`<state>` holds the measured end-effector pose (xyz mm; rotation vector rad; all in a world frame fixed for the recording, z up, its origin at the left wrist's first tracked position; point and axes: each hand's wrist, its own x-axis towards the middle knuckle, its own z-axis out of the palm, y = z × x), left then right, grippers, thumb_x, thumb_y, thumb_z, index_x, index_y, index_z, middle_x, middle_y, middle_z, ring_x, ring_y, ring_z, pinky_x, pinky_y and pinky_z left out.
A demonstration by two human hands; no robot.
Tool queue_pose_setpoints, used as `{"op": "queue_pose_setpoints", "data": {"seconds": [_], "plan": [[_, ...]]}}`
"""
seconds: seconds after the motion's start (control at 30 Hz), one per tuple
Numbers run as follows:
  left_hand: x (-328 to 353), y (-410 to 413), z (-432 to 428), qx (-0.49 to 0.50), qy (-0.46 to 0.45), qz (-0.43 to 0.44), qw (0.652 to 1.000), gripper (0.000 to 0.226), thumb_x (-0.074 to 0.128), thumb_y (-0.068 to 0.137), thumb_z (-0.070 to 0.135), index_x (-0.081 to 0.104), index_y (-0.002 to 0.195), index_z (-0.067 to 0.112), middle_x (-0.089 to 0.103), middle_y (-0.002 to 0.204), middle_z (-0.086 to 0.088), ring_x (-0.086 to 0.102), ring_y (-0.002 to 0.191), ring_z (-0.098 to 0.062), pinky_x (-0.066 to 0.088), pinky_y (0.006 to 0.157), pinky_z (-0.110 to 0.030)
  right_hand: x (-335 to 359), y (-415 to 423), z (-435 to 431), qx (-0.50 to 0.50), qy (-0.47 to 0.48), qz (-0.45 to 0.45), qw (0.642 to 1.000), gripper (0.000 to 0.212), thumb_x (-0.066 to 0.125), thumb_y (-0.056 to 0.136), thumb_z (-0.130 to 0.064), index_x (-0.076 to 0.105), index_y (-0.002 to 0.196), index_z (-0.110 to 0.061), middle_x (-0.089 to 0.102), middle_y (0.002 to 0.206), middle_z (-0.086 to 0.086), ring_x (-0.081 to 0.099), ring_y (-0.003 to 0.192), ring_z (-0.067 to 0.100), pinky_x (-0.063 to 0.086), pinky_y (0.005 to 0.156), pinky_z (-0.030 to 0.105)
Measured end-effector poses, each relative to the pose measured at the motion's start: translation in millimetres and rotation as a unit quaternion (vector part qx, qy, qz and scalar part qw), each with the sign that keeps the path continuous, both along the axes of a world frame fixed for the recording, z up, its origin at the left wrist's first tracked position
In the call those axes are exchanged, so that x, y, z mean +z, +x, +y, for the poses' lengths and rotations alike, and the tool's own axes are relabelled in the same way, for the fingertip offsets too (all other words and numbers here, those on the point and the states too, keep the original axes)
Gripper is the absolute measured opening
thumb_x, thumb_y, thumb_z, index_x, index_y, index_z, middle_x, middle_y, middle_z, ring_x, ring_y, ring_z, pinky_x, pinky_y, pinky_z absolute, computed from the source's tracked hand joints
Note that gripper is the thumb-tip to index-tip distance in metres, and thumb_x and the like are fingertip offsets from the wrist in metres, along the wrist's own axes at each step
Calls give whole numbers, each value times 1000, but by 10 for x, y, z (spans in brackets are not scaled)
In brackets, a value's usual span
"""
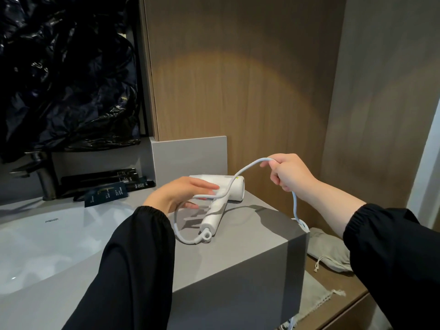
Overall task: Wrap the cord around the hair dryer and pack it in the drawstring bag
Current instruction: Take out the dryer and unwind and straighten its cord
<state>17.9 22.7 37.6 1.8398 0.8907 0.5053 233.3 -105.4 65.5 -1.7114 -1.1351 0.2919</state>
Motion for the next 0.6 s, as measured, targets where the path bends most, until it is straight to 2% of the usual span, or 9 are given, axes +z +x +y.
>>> {"op": "queue_pose_setpoints", "data": {"seconds": [0.07, 0.2, 0.27, 0.33, 0.4, 0.5, 0.6], "plan": [[-4, 49, -36, -40, 29, 43, 998, 16, 68, 87, 19, 77, 95, 28, 64, 117, 10, 55, 110, -15, 47, 90, -31, -26, -10, -7, -1, 6, -12, 1000, 31, 37, 103, -17, 68, 99, -14, 51, 59, 8, 38, 46, 12, 32, 45, 22], [-49, 172, -78, -55, 70, 136, 987, 14, 71, 85, 25, 77, 92, 34, 62, 113, 12, 52, 114, -17, 46, 99, -35, -80, -33, -24, 7, 15, -42, 999, 31, 38, 102, -15, 68, 99, -11, 51, 58, 6, 41, 46, 10, 33, 49, 21], [-57, 215, -105, -63, 80, 177, 979, 20, 68, 87, 25, 72, 102, 37, 59, 111, 11, 51, 113, -17, 48, 93, -33, -119, -38, -31, 12, 20, -66, 998, 30, 38, 101, -15, 68, 97, -11, 51, 57, 3, 44, 49, 11, 39, 54, 22], [-49, 245, -122, -75, 78, 199, 974, 24, 65, 89, 24, 67, 108, 39, 56, 115, 5, 53, 110, -19, 50, 85, -31, -161, -13, -40, 8, 24, -91, 995, 30, 39, 101, -14, 68, 94, -12, 52, 59, 0, 48, 57, 13, 47, 69, 28], [-46, 267, -135, -73, 68, 199, 975, 22, 62, 91, 24, 68, 108, 35, 58, 116, -2, 55, 95, -20, 50, 75, -28, -193, 59, -68, -9, 22, -100, 995, 28, 41, 100, -15, 68, 92, -14, 53, 64, -2, 50, 66, 14, 46, 78, 32], [-49, 286, -145, -32, 19, 157, 987, 28, 67, 85, 31, 68, 110, 18, 64, 101, -6, 56, 76, -20, 49, 63, -27, -195, 203, -179, -59, 50, -75, 994, 26, 45, 98, -16, 68, 87, -11, 57, 70, 2, 52, 68, 17, 45, 67, 30], [-26, 270, -113, -30, -43, 145, 988, 40, 74, 79, 34, 68, 111, 11, 63, 94, -8, 59, 68, -19, 50, 58, -27, -162, 312, -335, -102, 119, -109, 982, 30, 46, 95, -15, 63, 77, 3, 54, 67, 17, 48, 64, 22, 40, 60, 28]]}}
